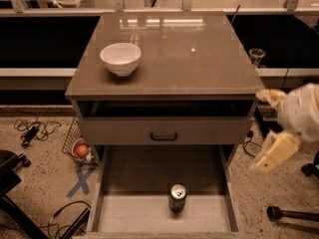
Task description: Pick green can from middle drawer and place on counter
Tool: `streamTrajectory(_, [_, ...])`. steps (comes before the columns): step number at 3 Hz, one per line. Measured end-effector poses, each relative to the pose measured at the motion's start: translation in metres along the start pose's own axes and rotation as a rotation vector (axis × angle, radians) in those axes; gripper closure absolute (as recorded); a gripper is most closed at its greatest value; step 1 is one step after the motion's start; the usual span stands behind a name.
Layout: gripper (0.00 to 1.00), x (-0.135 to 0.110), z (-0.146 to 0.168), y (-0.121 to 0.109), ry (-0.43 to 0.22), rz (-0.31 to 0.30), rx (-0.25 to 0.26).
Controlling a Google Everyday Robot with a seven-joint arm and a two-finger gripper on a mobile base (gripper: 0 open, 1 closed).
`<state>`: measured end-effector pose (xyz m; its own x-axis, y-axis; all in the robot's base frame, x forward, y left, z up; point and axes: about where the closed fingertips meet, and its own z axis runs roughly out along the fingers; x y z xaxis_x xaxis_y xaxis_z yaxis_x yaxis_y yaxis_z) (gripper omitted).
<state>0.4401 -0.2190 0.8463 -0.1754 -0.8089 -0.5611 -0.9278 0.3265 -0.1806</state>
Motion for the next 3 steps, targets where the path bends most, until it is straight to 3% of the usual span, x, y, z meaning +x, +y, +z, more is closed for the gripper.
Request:
streamTrajectory(1, [0.00, 0.037, 0.053, 0.010, -0.213, 0.083, 0.021])
streamTrajectory(2, [0.00, 0.062, 0.086, 0.023, -0.409, 0.120, 0.056])
streamTrajectory(3, [0.00, 0.079, 0.113, 0.043, -0.534, 0.033, 0.080])
